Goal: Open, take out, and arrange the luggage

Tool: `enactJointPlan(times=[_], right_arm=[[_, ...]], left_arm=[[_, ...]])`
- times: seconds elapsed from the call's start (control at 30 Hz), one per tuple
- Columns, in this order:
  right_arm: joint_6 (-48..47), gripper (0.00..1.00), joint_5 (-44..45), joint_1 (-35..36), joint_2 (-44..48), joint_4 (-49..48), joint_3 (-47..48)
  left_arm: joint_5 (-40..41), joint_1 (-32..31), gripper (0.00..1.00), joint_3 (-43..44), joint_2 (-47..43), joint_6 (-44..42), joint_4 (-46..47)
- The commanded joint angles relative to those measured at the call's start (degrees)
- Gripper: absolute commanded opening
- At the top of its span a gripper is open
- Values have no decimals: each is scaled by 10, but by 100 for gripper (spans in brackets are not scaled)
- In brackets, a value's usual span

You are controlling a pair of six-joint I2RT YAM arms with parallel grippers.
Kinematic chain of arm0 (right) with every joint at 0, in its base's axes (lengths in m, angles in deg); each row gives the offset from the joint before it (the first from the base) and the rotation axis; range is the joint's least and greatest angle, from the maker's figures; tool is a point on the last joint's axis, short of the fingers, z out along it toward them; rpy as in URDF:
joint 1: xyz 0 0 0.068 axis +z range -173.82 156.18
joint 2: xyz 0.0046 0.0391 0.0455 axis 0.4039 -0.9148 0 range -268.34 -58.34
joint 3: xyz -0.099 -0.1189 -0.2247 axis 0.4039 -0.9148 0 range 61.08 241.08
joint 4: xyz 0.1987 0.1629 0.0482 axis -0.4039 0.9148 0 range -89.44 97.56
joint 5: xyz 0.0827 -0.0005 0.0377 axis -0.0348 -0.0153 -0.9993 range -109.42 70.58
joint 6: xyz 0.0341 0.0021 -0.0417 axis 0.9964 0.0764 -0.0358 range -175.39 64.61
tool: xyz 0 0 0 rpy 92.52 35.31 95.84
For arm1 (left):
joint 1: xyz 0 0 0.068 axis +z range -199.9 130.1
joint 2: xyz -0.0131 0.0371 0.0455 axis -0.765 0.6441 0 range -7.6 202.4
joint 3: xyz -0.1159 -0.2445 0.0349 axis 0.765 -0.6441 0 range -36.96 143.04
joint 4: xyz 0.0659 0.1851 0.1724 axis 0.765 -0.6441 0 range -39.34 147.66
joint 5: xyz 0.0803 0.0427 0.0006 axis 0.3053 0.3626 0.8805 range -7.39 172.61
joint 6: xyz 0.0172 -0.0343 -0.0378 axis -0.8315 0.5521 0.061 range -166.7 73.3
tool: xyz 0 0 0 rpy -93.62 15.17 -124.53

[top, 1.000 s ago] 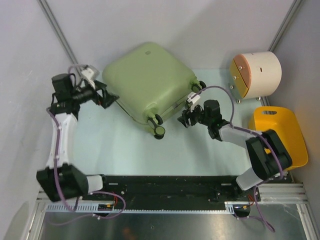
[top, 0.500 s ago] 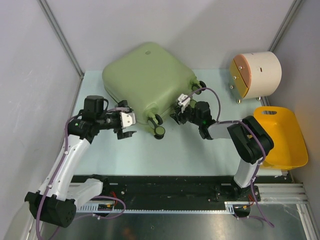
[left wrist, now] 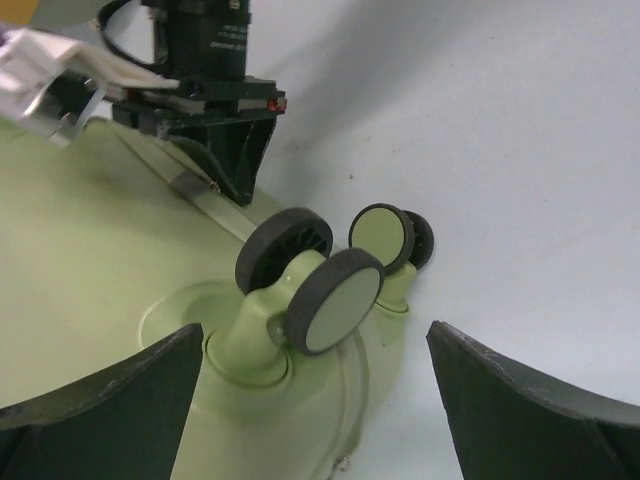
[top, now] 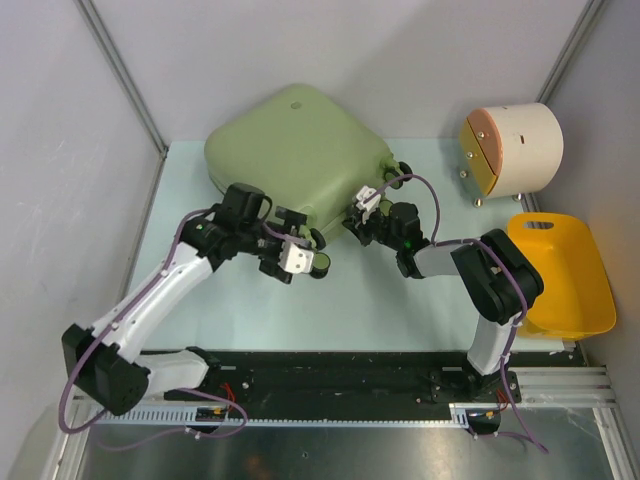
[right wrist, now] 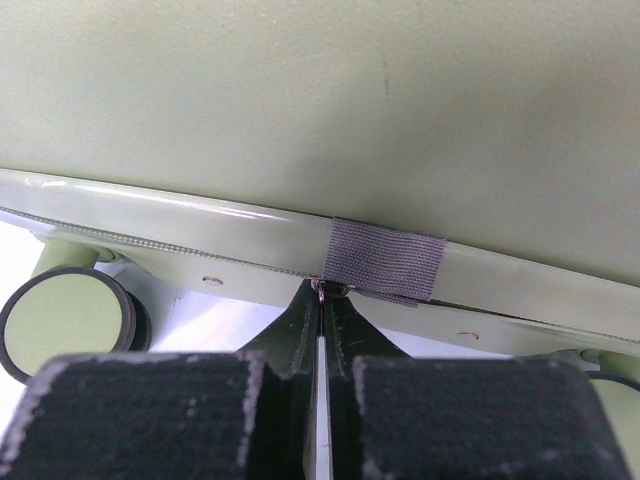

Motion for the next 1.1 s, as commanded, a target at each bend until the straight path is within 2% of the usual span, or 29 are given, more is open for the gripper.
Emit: enactJointPlan(times=[0.0,0.27,0.57,0.63,0.73,0.77,0.83,0.87,0.93,0.97,1.07], right_arm=[[7,0,-2,0,10,-33,21],[18,0,-9,-1,10,-38,21],[23,0,-7,1,10,-38,21],[23,0,-3,2,10,-38,21],[22,0,6,2,14,-37,21],[21,0,8,1,13,-36,21],[17,0,11,-1,15,-30,21],[16,0,13,-2,19,-27,20],[16,0,31,-9,24,-20,20],[12,0,39,-12,27,-17,21],[7,0,70,-27,35,-9,21]], left_arm=[[42,-26,98,36,39,-114,-2],[51,-44,93,97,132,-118,5],[100,-70,82,102,171,-166,17],[101,-70,76,104,172,-163,18],[101,-70,66,92,158,-160,19],[97,-70,55,86,151,-159,17],[92,-70,43,62,127,-160,18],[93,-71,33,50,119,-163,17],[108,-73,18,19,98,-180,19],[115,-73,2,10,93,-181,17],[138,-73,0,-17,74,-182,14]])
